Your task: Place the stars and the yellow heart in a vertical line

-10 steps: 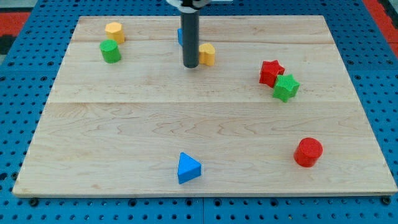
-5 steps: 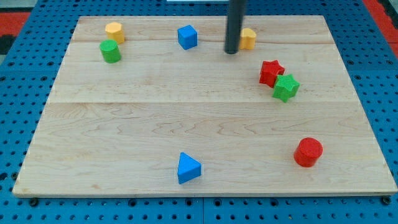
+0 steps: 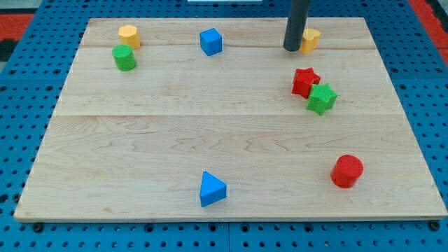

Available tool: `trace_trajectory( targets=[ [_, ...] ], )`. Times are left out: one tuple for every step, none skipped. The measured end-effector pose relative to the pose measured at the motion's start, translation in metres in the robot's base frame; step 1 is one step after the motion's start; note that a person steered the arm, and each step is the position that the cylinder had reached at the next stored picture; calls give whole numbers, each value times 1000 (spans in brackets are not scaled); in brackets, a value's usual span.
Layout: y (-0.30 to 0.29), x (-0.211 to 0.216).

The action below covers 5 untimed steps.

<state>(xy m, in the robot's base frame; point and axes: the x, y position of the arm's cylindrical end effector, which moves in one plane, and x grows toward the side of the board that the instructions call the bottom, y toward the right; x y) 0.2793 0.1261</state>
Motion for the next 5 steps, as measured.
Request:
trace_trajectory(
  targets=[
    [0, 6],
    [19, 24],
    [21, 55],
    [87, 75],
    [94, 124]
  ],
)
